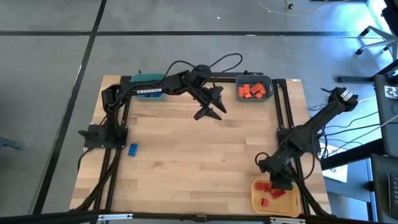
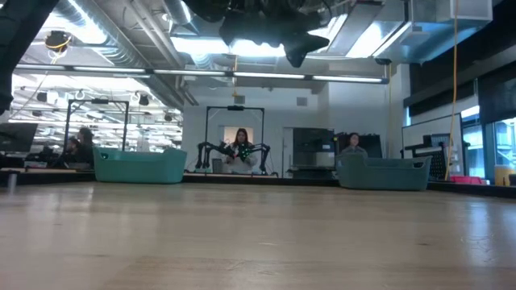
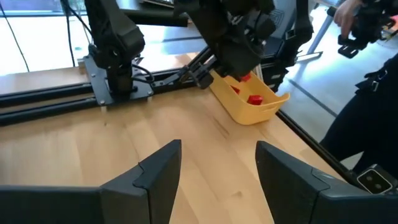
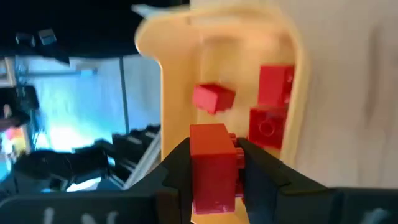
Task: Sort & place blocks by color
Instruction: Put the red game piece into the yellow bin
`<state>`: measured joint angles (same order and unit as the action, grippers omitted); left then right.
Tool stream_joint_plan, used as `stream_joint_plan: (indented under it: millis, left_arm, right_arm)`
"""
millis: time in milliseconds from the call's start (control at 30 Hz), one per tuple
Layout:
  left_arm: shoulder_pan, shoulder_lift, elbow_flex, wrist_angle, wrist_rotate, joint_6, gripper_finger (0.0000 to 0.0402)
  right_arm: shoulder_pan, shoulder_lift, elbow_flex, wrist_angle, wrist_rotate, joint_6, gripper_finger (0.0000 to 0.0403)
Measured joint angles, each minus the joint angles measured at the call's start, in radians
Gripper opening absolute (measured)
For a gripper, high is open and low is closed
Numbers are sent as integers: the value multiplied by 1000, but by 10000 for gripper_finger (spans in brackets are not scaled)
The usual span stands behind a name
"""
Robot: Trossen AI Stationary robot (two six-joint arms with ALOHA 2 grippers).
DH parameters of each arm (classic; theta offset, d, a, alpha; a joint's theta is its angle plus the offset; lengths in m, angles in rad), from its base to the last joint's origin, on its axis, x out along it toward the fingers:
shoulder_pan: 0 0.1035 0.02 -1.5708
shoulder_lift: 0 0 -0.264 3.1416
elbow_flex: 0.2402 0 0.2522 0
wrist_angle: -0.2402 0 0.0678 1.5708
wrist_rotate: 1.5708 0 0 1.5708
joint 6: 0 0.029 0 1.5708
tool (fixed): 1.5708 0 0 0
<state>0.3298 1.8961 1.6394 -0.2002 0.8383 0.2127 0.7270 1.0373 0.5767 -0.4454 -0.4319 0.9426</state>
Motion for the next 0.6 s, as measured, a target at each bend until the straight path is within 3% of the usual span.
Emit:
stream_joint_plan:
  millis: [367, 600]
  left_arm:
    - [0, 0, 0, -2, -28, 0, 199]
    - [0, 0, 0, 2, -51, -20, 199]
  right_arm:
    - [34, 188, -79, 208, -37, -5, 96]
    - [34, 250, -78, 243, -40, -1, 106]
